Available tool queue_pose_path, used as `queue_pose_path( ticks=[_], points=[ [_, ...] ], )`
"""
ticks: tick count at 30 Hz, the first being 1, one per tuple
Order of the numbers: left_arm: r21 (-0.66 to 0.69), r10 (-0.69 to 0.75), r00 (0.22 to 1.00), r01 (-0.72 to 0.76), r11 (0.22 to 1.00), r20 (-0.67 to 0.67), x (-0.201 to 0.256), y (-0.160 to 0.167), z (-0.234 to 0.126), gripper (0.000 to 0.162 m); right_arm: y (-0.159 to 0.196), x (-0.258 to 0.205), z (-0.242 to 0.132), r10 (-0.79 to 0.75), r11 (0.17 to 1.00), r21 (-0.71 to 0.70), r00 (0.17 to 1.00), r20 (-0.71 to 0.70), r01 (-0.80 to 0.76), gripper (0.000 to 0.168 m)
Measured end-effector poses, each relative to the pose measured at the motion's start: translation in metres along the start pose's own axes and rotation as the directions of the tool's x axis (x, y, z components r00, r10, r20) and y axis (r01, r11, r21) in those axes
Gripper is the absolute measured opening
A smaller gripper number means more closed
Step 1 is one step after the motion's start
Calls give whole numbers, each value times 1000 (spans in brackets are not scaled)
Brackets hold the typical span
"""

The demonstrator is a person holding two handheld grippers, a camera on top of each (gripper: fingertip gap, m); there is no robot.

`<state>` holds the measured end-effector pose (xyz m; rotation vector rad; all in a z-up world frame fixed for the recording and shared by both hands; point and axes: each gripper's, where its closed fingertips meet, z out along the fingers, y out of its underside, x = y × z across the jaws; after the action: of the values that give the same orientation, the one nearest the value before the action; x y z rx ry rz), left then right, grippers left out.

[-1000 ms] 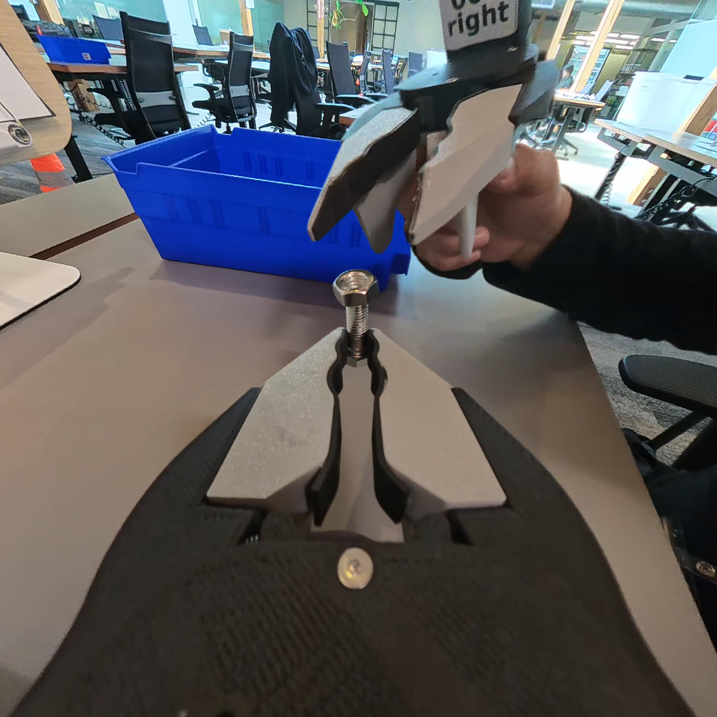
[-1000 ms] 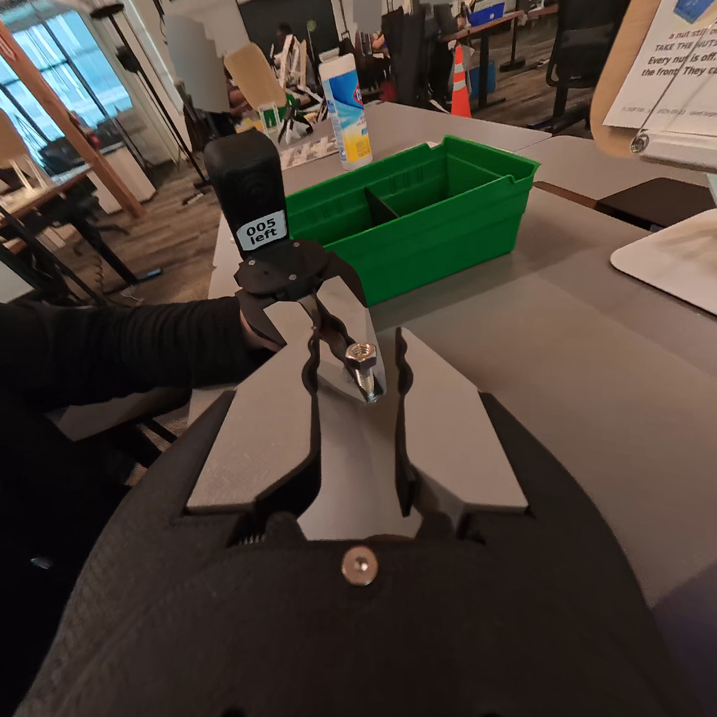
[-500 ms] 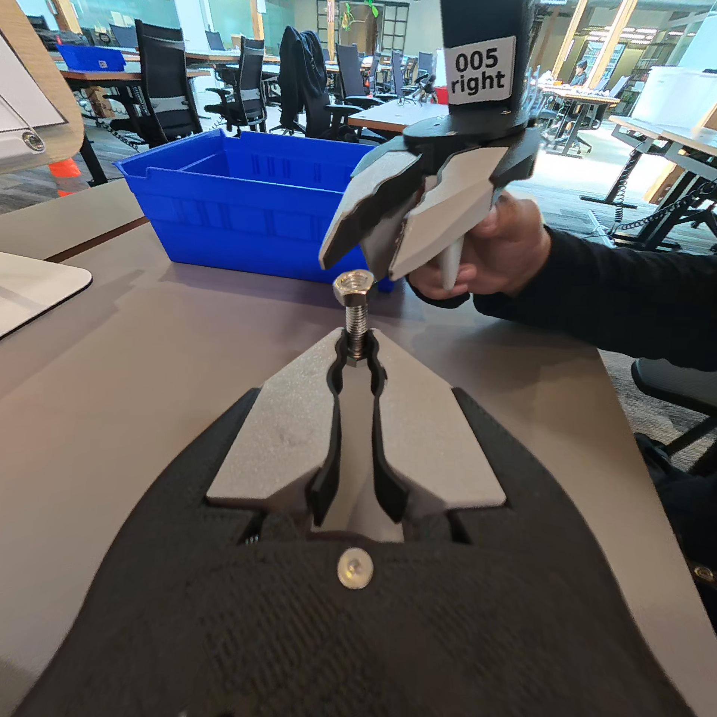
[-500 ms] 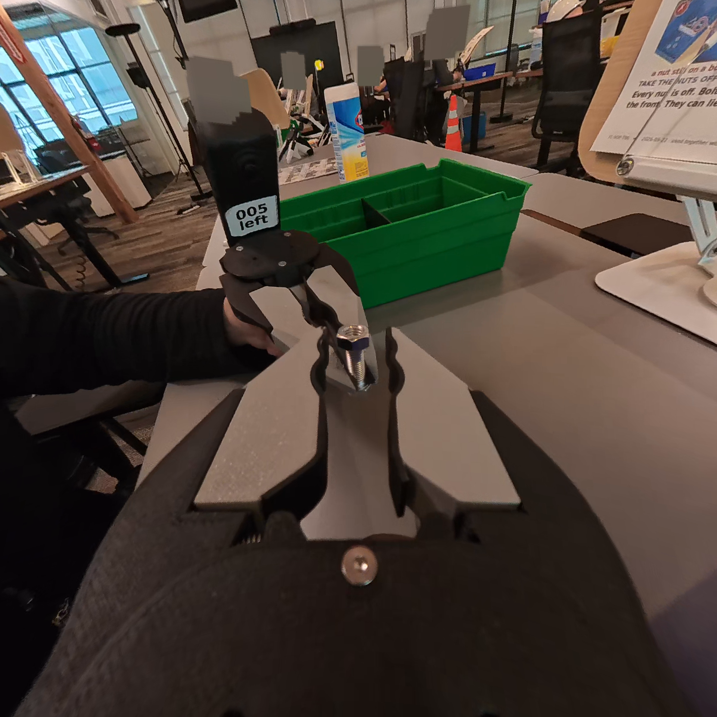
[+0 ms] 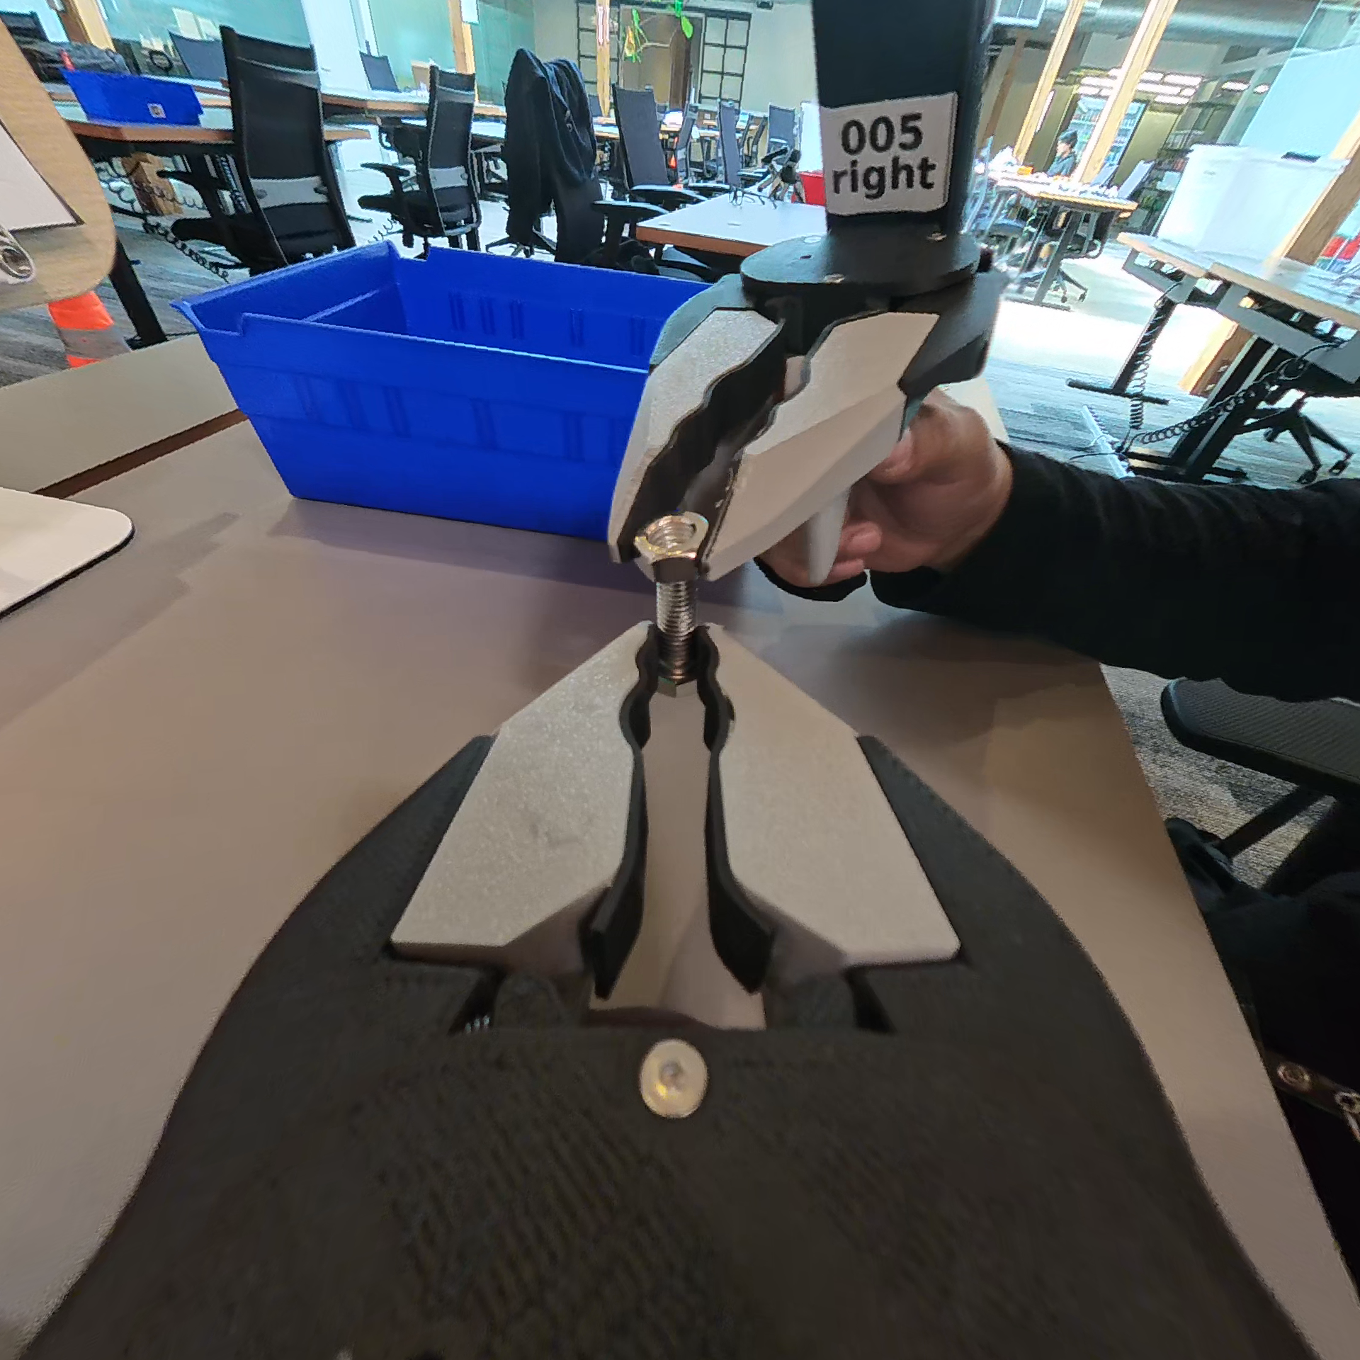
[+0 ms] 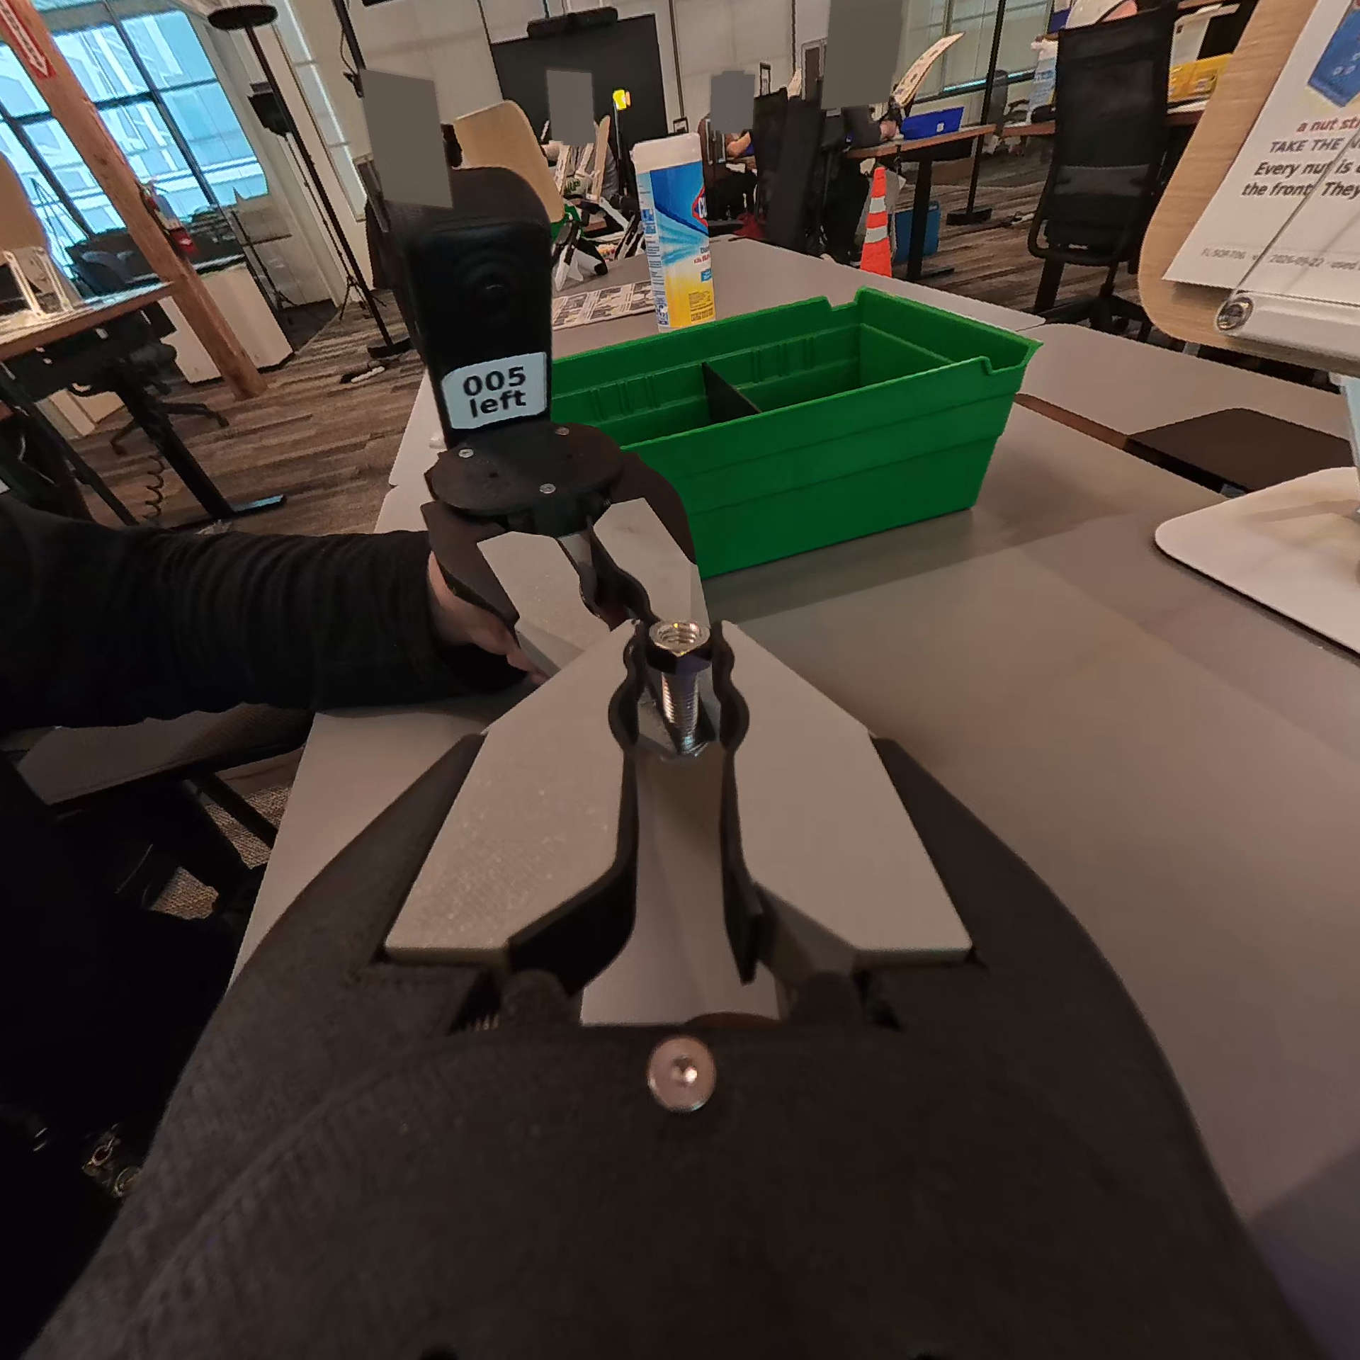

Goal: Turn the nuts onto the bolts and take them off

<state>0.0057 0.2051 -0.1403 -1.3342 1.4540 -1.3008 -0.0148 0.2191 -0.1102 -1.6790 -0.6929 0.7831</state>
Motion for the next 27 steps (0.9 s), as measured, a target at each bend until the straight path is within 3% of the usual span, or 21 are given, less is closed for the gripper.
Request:
queue_pose_path(
  ticks=[11,21,27],
  points=[
    [48,-125,986,131,990,-106,8,-8,-3,6,-7,-5,-1,22,998,50,999,46,-24,13],
    [16,-22,1000,21,1000,5,0,-4,-1,6,-3,1,0,47,999,-19,999,-13,-47,13],
    [10,29,995,-30,999,94,-9,-5,-1,6,-4,7,3,-9,999,-44,992,-123,4,13]
  ],
)
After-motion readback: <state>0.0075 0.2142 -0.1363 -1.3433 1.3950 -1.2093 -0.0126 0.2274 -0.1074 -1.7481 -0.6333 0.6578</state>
